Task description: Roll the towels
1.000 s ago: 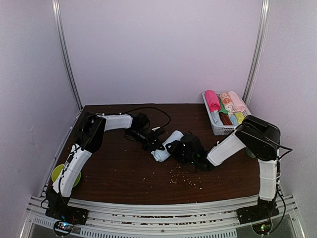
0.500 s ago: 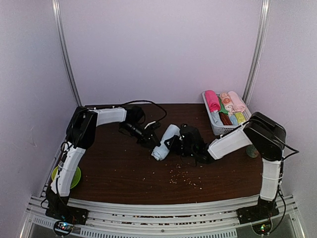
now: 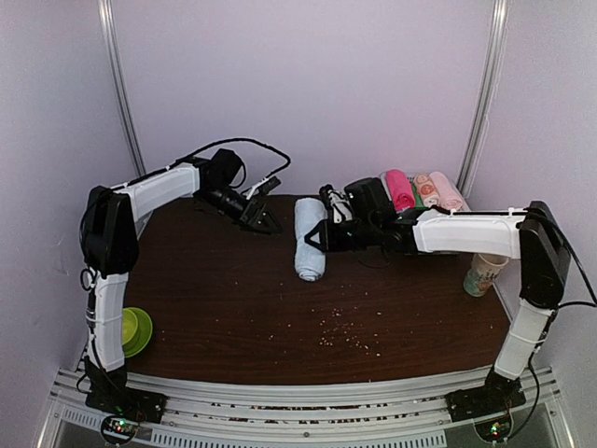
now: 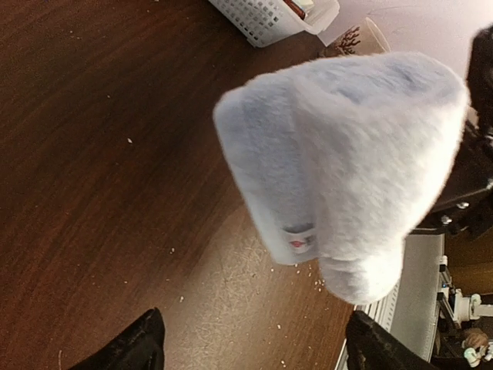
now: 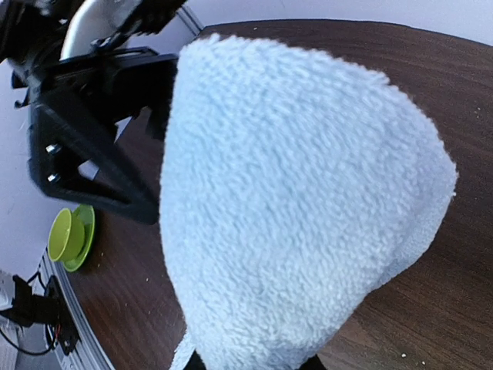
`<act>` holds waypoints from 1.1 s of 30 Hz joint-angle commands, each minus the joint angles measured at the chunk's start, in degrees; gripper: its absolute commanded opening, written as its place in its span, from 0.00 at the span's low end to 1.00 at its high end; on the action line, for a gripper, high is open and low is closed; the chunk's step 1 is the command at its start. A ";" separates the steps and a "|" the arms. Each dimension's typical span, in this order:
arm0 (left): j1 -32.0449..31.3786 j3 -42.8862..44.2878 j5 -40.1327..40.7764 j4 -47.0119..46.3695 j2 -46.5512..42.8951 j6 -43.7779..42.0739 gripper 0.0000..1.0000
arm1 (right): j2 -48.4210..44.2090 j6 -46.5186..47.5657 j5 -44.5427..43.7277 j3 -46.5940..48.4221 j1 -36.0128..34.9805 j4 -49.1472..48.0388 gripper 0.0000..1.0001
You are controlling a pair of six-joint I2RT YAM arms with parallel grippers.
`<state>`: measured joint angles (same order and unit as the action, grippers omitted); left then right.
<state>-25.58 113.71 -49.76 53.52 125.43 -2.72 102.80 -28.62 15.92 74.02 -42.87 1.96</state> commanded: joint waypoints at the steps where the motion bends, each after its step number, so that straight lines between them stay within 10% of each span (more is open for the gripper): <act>1: 1.80 -0.42 1.14 -3.17 -2.99 -4.48 0.86 | -5.03 14.71 5.17 7.12 -0.20 19.05 0.01; 7: 2.84 -1.22 2.48 -4.54 -5.85 -6.73 0.92 | -9.12 21.09 -7.87 15.30 1.48 34.97 0.03; 17: 2.85 -11.55 4.81 -7.64 -10.37 -8.52 0.94 | -13.54 23.57 -35.54 14.94 13.20 34.73 0.00; 33: 2.90 -24.63 12.92 -11.16 -18.02 -10.50 0.94 | 14.23 39.09 -56.14 35.00 18.11 41.51 0.00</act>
<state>-22.76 91.24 -39.35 44.10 109.73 -11.03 113.84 6.42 -35.14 106.54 -25.63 39.79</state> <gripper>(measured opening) 0.942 0.170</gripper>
